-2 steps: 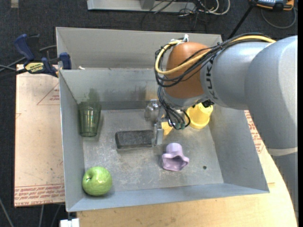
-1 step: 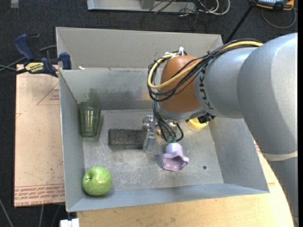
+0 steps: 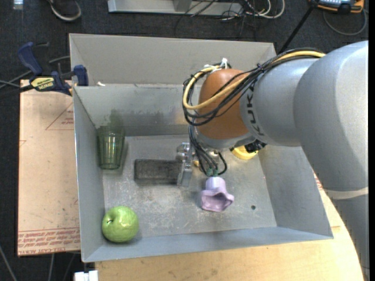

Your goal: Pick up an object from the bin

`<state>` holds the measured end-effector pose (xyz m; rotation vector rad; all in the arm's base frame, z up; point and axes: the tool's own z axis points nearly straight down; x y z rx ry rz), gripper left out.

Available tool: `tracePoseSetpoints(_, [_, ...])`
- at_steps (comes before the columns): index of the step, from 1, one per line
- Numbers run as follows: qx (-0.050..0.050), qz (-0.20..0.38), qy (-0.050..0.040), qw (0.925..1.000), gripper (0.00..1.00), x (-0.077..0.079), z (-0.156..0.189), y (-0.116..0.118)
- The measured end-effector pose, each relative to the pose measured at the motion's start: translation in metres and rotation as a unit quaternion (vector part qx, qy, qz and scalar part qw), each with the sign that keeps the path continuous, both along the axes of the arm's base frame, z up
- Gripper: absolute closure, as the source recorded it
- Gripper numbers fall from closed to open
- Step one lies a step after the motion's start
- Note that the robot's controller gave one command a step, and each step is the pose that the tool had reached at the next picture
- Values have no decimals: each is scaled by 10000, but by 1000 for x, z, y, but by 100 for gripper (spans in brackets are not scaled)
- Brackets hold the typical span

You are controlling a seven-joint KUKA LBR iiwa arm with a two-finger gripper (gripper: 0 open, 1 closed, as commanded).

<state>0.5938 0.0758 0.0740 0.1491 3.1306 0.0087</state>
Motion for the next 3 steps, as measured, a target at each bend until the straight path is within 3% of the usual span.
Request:
tracePoseSetpoints(1, [7,-106,-17,9999,100,4,125,8])
tracePoseSetpoints(3, [6,-107,-2,9999,100,4,126,8])
